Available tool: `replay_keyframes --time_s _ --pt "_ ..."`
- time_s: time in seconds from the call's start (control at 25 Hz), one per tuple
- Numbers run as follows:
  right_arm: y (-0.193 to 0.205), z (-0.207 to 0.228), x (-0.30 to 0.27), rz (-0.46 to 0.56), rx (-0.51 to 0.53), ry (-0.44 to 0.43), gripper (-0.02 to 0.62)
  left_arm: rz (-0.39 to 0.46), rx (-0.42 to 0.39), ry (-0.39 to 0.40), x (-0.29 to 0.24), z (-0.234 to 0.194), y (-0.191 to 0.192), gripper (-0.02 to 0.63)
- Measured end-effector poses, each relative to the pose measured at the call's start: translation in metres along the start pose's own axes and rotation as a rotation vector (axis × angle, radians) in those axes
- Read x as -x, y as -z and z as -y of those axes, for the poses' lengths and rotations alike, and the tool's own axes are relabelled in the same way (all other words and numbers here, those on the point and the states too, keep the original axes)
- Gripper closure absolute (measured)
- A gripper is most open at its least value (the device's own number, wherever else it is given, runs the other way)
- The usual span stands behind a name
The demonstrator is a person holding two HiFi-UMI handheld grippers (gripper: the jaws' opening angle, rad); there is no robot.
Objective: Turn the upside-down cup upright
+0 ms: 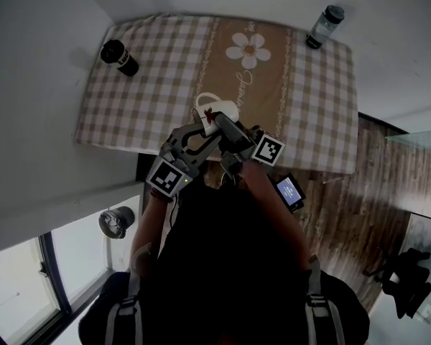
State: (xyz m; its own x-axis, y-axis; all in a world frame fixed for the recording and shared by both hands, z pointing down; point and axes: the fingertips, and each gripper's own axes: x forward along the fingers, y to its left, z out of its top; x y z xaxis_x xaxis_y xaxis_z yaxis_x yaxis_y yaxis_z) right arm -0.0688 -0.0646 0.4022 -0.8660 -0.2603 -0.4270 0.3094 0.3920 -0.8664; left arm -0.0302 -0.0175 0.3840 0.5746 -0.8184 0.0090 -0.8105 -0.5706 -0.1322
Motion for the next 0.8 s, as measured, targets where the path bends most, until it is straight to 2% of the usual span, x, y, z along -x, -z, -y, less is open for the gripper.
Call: replay_keyframes --time_s 0.24,0.44,0.64,0.72,0.8 --pt "-0.011 0.042 0.021 -0.009 0.075 0.053 0.201 -0.012 0.08 0.038 -0.016 -0.001 0.049 0.526" --pt "-0.022 0.054 0.035 0.008 0.131 0.136 0.209 -0.086 0.059 0.083 -0.019 0.004 0.066 0.522" --pt "-0.033 0.06 0.039 0.026 0.18 0.166 0.209 -0.083 0.061 0.058 -0.017 -0.003 0.066 0.52" --pt "-0.041 0.064 0.043 0.045 0.181 0.185 0.209 -0.068 0.085 0.026 -0.012 -0.01 0.065 0.52" --pt "-0.046 0.067 0.048 0.037 0.232 0.201 0.21 -0.055 0.123 -0.022 -0.004 -0.023 0.064 0.52"
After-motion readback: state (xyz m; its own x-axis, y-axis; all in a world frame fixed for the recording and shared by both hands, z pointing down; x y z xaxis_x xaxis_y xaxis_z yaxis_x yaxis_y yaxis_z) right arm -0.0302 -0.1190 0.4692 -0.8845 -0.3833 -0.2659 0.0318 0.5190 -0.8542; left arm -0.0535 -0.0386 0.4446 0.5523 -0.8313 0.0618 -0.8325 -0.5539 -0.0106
